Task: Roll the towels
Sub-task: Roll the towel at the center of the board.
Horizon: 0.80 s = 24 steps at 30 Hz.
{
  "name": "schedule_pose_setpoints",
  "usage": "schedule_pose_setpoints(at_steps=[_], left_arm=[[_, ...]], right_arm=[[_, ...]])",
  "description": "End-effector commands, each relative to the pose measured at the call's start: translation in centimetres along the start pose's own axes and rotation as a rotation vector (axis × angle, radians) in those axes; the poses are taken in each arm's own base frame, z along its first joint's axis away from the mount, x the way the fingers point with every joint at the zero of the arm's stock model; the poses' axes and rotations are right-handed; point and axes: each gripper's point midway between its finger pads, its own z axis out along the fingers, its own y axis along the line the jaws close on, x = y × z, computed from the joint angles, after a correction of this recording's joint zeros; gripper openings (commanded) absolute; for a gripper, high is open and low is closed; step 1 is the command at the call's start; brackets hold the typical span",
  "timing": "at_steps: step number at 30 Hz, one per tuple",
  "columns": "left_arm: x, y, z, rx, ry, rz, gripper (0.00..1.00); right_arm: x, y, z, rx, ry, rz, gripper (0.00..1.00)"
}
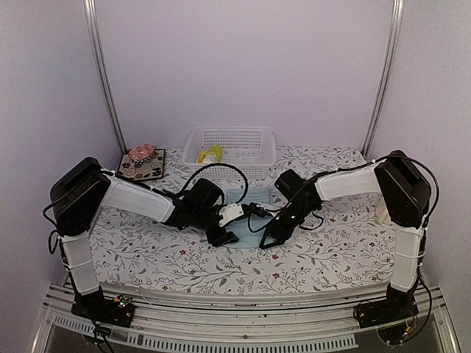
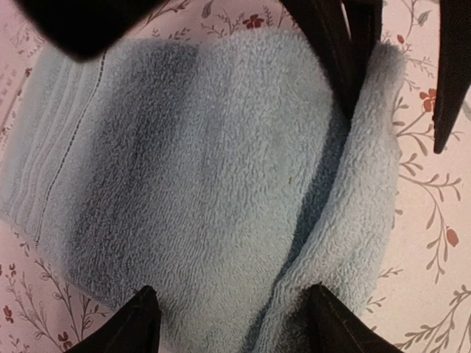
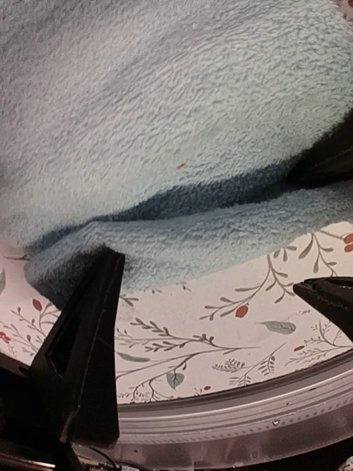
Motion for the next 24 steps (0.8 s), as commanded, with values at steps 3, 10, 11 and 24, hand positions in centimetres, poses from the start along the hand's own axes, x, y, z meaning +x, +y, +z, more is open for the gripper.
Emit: schedule_pose_setpoints(at_steps=[3, 10, 11, 24], left_arm=[[3.7, -1.4, 1.4, 0.084, 0.151, -0.053, 0.69], [3.6, -0.9, 1.0, 0.071, 0.151, -0.096, 0.69], [3.5, -0.9, 1.0, 0.075, 0.148, -0.105, 0.69], [3.9, -0.1, 1.0, 0.180, 0.162, -0.263, 0.70]], right_arm=[[-1.6, -1.7, -4.6, 0.229, -0.063, -0.067, 0.51], [-2.3, -1.5, -8.4, 0.367, -0.160, -0.153, 0.55], [-2.2, -1.2, -8.8, 0.382, -0.184, -0.183, 0.56], [-1.0, 4.4, -6.5, 0.632, -0.274, -0.889, 0.57]])
